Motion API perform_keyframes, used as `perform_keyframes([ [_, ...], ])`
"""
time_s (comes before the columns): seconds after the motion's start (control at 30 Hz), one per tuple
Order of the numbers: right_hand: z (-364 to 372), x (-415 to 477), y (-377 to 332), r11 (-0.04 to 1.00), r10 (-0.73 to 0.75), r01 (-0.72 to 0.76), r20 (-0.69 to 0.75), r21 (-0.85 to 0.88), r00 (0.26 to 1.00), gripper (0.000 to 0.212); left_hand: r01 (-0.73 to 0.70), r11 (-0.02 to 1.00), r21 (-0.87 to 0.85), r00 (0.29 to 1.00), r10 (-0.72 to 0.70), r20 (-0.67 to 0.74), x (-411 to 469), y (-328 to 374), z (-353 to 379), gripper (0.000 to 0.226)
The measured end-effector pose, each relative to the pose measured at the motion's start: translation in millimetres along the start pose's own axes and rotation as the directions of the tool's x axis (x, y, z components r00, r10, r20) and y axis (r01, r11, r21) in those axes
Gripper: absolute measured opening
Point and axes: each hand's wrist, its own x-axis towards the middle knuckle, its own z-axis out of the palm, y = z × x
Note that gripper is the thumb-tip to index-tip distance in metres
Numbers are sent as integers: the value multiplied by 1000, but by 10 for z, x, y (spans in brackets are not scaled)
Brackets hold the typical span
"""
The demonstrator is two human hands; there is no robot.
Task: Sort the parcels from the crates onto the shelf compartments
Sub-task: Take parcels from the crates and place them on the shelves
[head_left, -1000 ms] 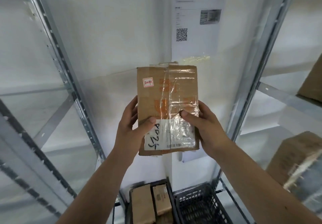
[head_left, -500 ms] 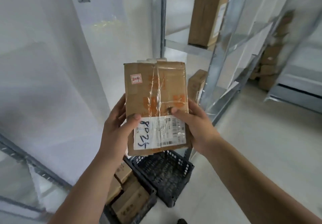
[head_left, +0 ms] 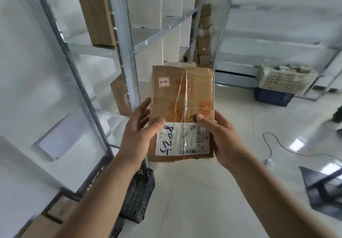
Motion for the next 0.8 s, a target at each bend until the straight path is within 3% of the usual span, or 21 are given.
perform_keyframes([
  [0.13, -956, 99, -182, 1000, -10, 12, -96, 23, 995, 40, 13, 1000, 8, 994, -14, 108, 238, -66, 974, 60],
  [0.27, -1824, 252, -378, 999, -47, 49, -124, 14, 991, 55, 16, 1000, 0, 983, -16, 184, 474, -161, 1853, 61],
  [0.37, -2336, 380, -495, 998, -55, 58, -171, 11, 984, 49, 23, 1000, 3, 975, -23, 223, 652, -226, 2399, 54],
  [0.8, -3544, 1569, -856, 998, -66, 65, -311, -14, 948, 31, 54, 999, 4, 943, -53, 328, 2043, -520, 3757, 54],
])
